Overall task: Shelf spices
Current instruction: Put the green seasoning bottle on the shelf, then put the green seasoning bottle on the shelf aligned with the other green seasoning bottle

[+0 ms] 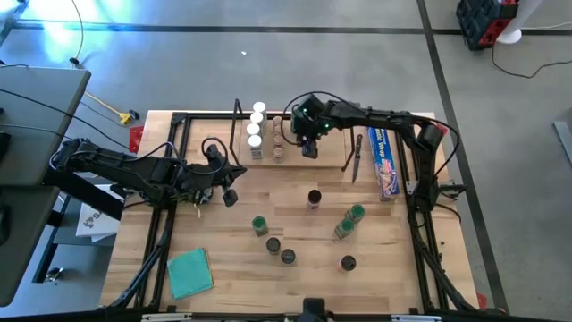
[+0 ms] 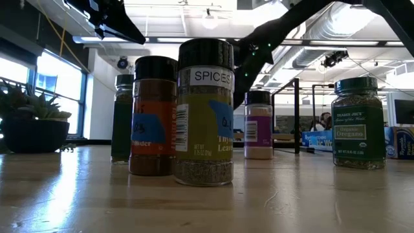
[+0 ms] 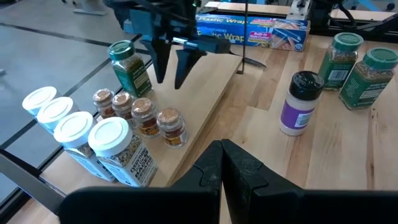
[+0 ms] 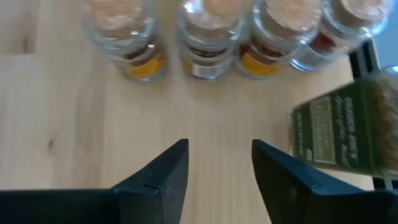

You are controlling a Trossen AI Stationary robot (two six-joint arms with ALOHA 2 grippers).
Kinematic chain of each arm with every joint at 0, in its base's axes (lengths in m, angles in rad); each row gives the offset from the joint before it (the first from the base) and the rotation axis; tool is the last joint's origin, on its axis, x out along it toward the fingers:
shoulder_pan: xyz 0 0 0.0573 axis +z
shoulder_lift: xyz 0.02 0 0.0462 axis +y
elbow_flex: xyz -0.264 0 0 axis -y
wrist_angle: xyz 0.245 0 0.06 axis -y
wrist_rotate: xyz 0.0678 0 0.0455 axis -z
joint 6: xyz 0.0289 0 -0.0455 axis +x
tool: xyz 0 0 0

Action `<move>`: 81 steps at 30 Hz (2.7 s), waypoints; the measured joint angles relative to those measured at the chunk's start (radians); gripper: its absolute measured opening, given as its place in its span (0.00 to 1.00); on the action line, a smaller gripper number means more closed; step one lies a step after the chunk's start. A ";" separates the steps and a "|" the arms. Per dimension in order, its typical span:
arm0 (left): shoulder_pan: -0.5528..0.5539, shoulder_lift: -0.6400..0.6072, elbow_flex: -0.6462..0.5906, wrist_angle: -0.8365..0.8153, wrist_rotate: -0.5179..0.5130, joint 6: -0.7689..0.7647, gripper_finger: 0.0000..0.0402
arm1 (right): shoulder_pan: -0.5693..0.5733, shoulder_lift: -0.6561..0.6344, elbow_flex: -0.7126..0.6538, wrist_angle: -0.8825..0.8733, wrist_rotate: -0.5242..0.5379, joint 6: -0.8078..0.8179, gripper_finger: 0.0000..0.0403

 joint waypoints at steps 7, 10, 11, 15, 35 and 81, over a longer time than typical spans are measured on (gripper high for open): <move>0.000 0.000 0.000 0.000 0.000 0.000 0.00 | -0.003 0.000 -0.012 0.032 0.072 0.022 0.39; 0.000 0.000 0.000 0.006 0.000 0.000 0.00 | -0.007 0.000 -0.012 0.053 0.089 0.029 0.39; 0.000 0.000 0.000 0.006 0.000 0.000 0.00 | -0.008 0.000 -0.012 0.063 0.091 0.036 0.39; 0.000 0.000 0.000 0.006 0.000 0.000 0.00 | -0.020 0.000 -0.012 0.069 0.097 0.064 0.39; 0.000 0.000 0.000 0.007 0.001 -0.001 0.00 | -0.008 -0.037 -0.011 -0.059 0.244 0.082 0.39; -0.015 0.000 0.000 -0.072 0.017 -0.053 0.00 | 0.502 -0.191 -0.011 0.146 -0.077 0.217 0.39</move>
